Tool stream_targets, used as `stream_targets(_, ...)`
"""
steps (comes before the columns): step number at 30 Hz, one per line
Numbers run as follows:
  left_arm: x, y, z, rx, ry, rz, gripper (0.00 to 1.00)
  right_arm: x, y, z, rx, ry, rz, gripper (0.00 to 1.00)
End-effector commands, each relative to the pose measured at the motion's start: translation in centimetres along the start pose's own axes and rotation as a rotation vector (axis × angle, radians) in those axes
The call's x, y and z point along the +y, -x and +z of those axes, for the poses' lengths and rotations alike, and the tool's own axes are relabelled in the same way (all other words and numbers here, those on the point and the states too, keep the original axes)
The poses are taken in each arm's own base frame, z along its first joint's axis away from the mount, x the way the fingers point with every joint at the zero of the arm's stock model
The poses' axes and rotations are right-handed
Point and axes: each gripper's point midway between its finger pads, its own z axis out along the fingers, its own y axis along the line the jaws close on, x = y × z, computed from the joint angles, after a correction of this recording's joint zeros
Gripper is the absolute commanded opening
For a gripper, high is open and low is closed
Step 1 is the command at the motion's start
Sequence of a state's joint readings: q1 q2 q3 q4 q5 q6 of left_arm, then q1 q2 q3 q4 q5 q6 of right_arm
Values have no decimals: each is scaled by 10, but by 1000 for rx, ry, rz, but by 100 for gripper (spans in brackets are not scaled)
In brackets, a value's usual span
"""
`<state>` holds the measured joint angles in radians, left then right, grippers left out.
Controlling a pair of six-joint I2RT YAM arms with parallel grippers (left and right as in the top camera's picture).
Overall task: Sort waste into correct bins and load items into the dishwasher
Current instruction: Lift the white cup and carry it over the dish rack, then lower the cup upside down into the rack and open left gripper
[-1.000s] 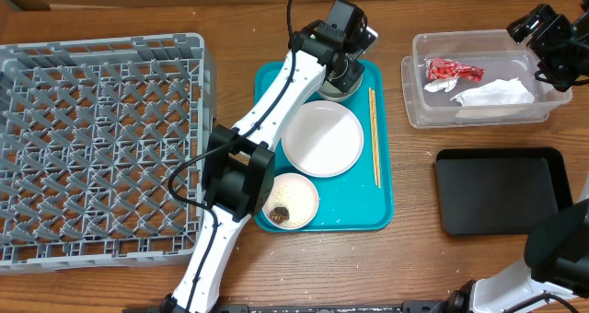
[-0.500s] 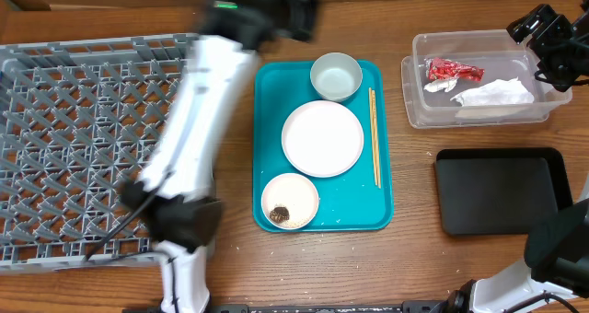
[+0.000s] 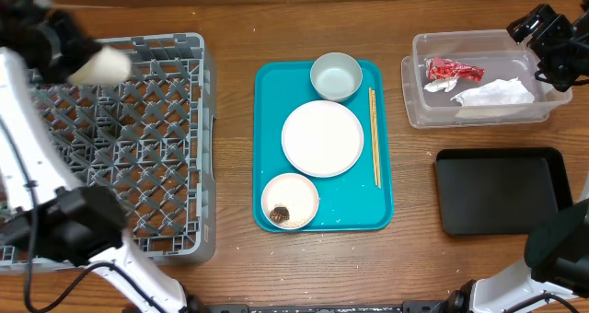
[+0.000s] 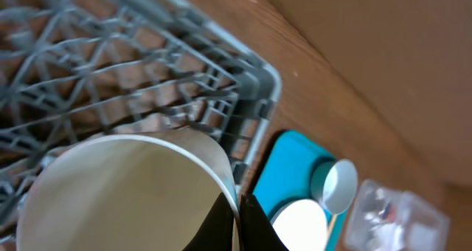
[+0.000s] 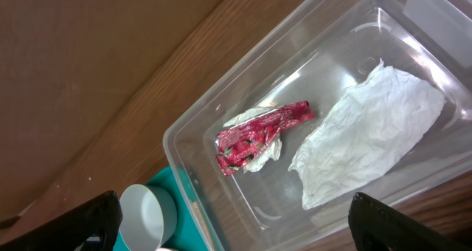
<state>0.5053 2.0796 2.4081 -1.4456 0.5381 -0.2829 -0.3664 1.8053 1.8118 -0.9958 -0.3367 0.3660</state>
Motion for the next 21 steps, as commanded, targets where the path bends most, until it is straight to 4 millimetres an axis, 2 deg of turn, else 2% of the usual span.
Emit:
stream_targets(1, 20, 8, 5, 53, -174, -98, 4, 8, 8, -12, -36, 19, -12, 100)
stream_targets(7, 52, 21, 28, 111, -476, -202, 4, 8, 8, -12, -36, 19, -12, 100)
stream_targets(10, 67, 28, 31, 111, -609, -252, 4, 8, 8, -12, -36, 19, -12, 100)
stream_targets(12, 76, 32, 32, 89, -678, -226, 4, 8, 8, -12, -36, 19, -12, 100)
stream_targets(15, 87, 32, 38, 84, -706, -222, 4, 8, 8, -12, -36, 19, -12, 100)
stream_targets(21, 96, 32, 53, 64, -707, -149, 4, 8, 8, -12, -36, 20, -12, 100)
